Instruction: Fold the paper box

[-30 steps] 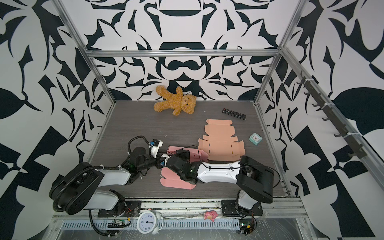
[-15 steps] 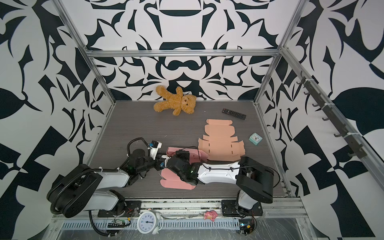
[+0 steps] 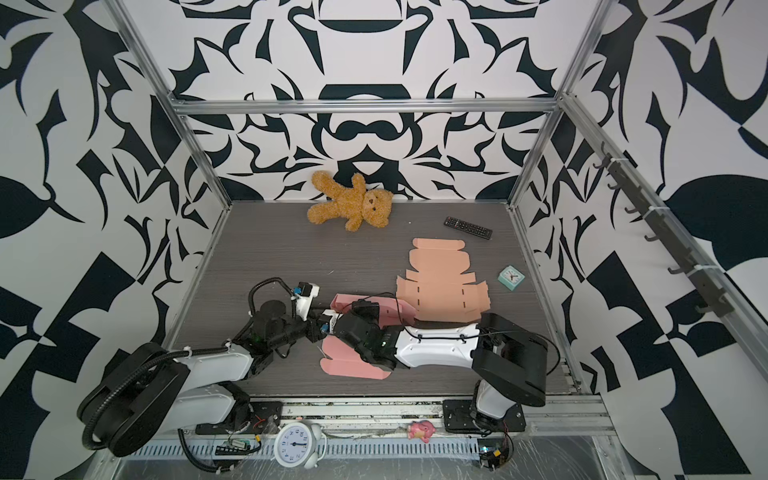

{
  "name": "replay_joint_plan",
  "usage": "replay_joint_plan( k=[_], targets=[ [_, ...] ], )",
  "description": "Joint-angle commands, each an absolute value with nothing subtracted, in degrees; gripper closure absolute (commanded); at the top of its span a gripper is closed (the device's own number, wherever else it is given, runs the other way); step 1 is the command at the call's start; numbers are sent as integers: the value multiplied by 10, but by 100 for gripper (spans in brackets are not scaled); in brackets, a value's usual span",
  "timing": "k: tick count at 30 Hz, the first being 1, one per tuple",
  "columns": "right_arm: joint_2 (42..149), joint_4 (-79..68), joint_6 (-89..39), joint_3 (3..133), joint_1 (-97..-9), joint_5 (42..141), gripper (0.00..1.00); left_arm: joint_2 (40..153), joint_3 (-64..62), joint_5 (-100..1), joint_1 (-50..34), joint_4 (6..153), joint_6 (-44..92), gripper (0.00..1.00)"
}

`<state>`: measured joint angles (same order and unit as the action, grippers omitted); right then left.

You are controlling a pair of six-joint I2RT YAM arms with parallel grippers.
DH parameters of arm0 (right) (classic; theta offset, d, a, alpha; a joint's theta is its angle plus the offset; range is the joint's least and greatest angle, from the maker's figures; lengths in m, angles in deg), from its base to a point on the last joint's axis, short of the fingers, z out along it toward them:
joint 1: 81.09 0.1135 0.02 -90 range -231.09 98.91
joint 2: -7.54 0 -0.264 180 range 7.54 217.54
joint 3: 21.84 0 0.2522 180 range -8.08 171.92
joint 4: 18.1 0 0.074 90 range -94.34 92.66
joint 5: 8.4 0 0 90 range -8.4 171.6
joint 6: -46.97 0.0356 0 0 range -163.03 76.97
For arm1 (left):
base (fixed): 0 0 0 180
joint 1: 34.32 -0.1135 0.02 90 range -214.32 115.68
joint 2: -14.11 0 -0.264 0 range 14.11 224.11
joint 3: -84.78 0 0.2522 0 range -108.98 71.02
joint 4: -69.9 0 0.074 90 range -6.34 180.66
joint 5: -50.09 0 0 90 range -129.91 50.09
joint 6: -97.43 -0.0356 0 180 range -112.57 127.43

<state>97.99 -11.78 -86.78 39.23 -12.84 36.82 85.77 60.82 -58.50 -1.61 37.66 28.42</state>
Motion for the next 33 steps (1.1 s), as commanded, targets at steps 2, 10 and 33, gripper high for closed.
replay_joint_plan(
  k=[2, 10, 33],
  targets=[
    [956, -107, -834, 402, -125, 375, 100, 847, 587, -570, -14, 403, 266, 47],
    [973, -132, -835, 398, -125, 350, 100, 857, 583, -578, -8, 402, 264, 48],
    [1015, -119, -835, 395, -89, 273, 100, 939, 578, -580, -6, 331, 240, 47]
  ],
)
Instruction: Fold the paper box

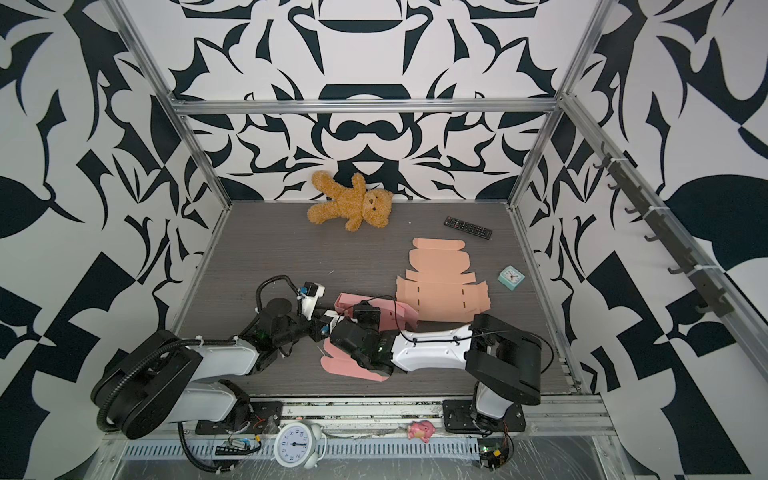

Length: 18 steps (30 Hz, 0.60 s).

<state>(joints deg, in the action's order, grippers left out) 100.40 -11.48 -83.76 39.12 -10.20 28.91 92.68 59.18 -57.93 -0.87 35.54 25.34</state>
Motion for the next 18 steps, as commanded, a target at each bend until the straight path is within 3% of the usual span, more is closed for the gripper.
replay_joint_plan(
  k=[1, 9, 18],
  targets=[
    [1016, -120, -836, 394, -87, 270, 100, 942, 576, -579, -6, 328, 239, 48],
    [1006, -89, -801, 400, -75, 266, 100, 945, 575, -566, 1, 315, 235, 54],
    [1029, -43, -756, 432, -63, 230, 100, 918, 589, -478, 56, 314, 227, 55]
  ],
)
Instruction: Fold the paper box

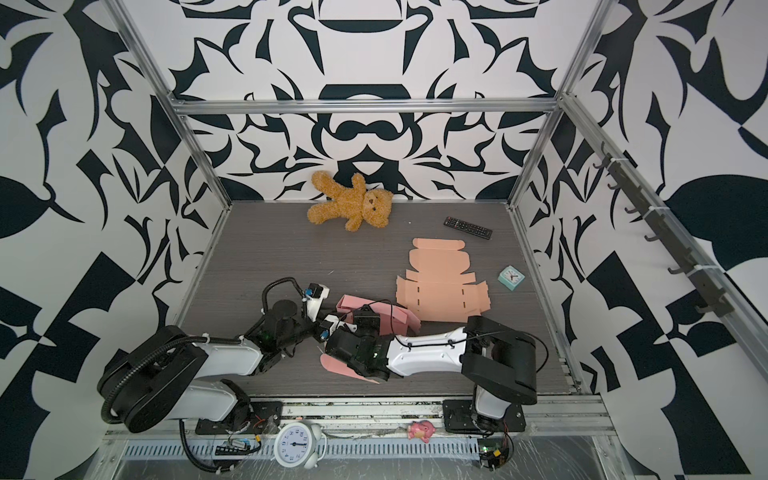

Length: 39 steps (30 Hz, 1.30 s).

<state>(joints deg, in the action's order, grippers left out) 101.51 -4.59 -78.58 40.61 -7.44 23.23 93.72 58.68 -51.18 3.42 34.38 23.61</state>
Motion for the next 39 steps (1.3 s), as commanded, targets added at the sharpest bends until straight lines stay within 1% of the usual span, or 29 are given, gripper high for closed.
replay_joint_plan(
  k=[1, 6, 13, 20, 23, 27, 34, 39],
  targets=[
    [1030, -42, -751, 432, -61, 229, 100, 914, 590, -470, 56, 312, 230, 55],
    [1023, -28, -713, 435, -48, 249, 100, 930, 589, -459, 57, 282, 238, 58],
    [988, -11, -658, 423, -48, 295, 100, 963, 584, -477, 58, 244, 241, 60],
    [992, -32, -665, 417, -62, 312, 100, 1011, 564, -491, 58, 193, 232, 60],
    [982, -37, -671, 416, -78, 332, 100, 1021, 553, -490, 58, 199, 223, 60],
    [973, -35, -671, 418, -92, 355, 100, 1024, 545, -466, 58, 203, 215, 65],
    [997, -15, -669, 433, -94, 345, 100, 1011, 545, -434, 58, 217, 209, 68],
    [1001, -7, -654, 439, -93, 339, 100, 1008, 560, -393, 64, 227, 203, 70]
  ],
)
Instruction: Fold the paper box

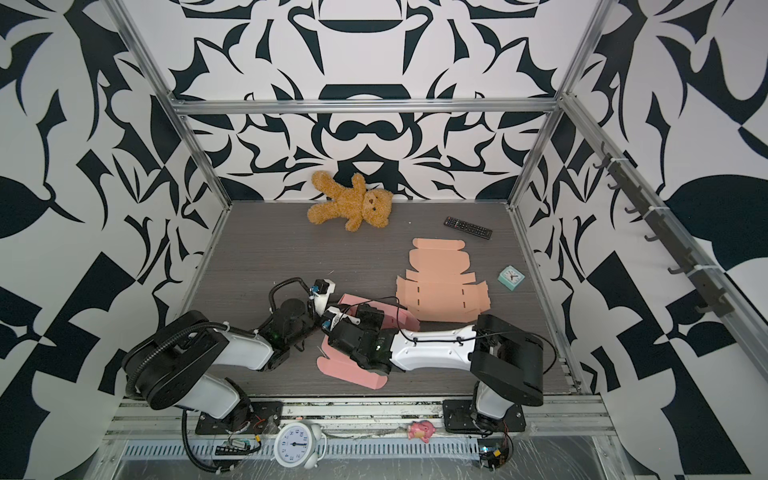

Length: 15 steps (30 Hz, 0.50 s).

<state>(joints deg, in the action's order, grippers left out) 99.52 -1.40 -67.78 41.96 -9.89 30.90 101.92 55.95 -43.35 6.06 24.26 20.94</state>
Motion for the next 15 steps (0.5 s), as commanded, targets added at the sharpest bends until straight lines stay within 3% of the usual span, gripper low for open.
replay_joint_plan(
  k=[1, 15],
  targets=[
    [1003, -4, -653, 442, -94, 336, 100, 1008, 562, -383, 68, 228, 202, 70],
    [1019, 8, -640, 449, -90, 313, 100, 976, 613, -284, 114, 240, 221, 65]
  ],
)
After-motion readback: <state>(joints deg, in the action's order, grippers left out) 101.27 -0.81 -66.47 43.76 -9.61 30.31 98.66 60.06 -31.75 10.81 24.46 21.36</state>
